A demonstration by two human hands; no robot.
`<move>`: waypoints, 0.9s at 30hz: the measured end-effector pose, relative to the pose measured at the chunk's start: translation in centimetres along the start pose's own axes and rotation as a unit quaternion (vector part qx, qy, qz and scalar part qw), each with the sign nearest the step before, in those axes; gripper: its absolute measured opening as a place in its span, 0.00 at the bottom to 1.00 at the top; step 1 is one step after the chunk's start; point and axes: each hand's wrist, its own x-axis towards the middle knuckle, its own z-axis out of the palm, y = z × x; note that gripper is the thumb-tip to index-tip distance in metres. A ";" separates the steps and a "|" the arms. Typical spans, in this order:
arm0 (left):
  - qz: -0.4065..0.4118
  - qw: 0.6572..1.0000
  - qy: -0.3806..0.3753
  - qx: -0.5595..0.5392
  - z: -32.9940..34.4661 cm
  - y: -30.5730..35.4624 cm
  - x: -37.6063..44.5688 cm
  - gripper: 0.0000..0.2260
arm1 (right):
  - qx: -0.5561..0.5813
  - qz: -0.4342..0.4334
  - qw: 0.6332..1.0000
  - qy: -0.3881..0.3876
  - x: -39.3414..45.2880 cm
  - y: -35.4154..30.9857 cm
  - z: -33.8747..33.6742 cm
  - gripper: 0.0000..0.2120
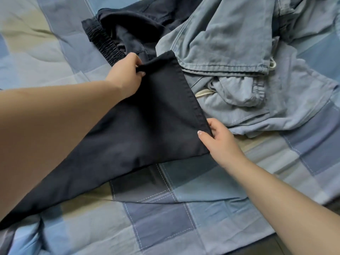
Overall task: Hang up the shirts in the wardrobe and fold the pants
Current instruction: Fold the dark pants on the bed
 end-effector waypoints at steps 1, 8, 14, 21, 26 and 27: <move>0.022 1.000 -0.009 -0.006 0.0 0.7 -0.7 0.09 | 0.018 0.007 1.000 0.007 -1.3 0.2 -0.9 0.10; 0.135 0.982 -0.121 -0.060 4.1 9.0 -4.2 0.11 | 0.036 0.145 0.987 0.064 -9.5 3.0 -10.4 0.10; 0.063 0.989 -0.080 -0.110 8.4 11.5 -6.5 0.15 | 0.045 0.194 0.971 0.133 -9.8 4.8 -11.3 0.12; -0.041 0.925 -0.121 -0.358 5.2 9.8 -14.9 0.11 | 0.224 0.142 0.964 0.030 -10.1 -0.9 -6.1 0.14; -0.118 0.802 -0.292 -0.507 0.7 9.8 -17.8 0.32 | 0.077 0.035 0.993 -0.081 -11.0 -5.9 -0.2 0.27; -0.107 0.812 -0.286 -0.497 -0.3 9.6 -17.9 0.33 | 0.045 0.031 0.994 -0.098 -11.3 -6.6 1.0 0.27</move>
